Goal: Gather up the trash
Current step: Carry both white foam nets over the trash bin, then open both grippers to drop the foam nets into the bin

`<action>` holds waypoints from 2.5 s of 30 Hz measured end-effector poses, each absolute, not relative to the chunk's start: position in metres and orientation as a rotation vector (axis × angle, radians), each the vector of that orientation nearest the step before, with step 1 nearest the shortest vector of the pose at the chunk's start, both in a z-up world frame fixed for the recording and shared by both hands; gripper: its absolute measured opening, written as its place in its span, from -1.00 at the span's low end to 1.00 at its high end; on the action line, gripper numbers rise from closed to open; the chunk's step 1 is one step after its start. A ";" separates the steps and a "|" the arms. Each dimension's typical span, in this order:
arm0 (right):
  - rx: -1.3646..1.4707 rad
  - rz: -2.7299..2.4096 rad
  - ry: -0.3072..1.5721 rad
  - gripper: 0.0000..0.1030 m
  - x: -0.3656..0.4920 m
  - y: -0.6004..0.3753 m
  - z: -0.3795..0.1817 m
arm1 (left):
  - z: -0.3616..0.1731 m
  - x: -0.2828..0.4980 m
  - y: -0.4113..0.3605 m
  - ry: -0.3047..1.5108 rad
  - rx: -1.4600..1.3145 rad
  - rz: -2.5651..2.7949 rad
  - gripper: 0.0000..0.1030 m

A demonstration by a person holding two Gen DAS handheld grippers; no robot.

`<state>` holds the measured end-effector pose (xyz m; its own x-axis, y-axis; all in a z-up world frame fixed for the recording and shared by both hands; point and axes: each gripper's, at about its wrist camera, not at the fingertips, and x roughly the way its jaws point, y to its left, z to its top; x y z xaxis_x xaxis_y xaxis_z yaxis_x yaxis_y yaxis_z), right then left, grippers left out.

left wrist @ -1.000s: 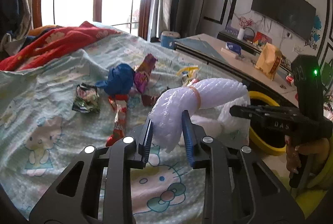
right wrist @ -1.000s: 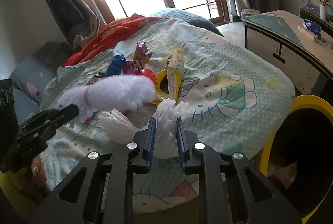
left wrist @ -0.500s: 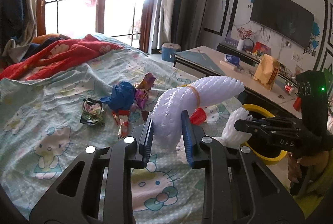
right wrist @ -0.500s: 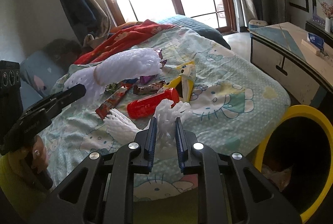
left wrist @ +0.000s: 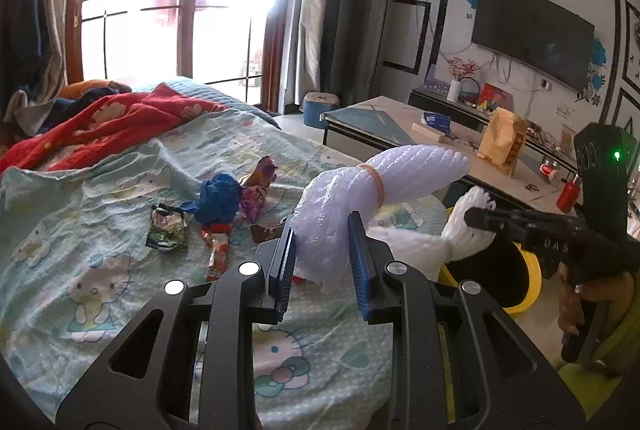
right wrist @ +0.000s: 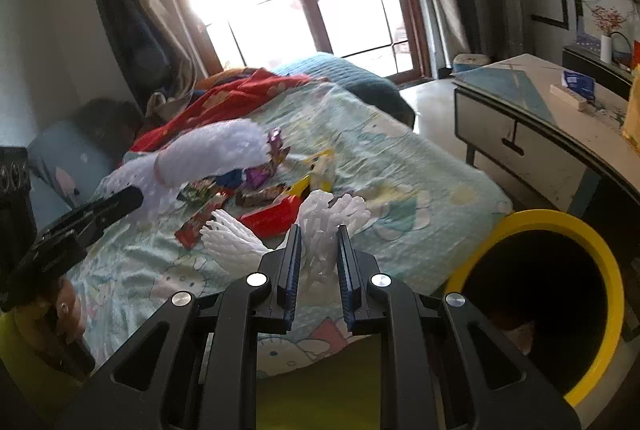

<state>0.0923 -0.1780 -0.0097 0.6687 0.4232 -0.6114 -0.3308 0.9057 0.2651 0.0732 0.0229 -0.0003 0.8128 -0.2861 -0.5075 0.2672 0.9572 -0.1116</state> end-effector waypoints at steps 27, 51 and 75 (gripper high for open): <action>0.262 0.104 0.599 -0.67 0.072 -0.330 0.007 | -0.010 0.050 -0.075 0.572 0.077 -0.438 -0.63; 0.306 -0.083 0.634 -0.67 0.083 -0.399 -0.030 | -0.074 0.065 -0.192 0.735 0.285 -0.588 -0.62; 0.421 -0.057 0.764 -0.34 0.100 -0.423 -0.073 | -0.115 0.103 -0.245 0.843 0.295 -0.642 -0.33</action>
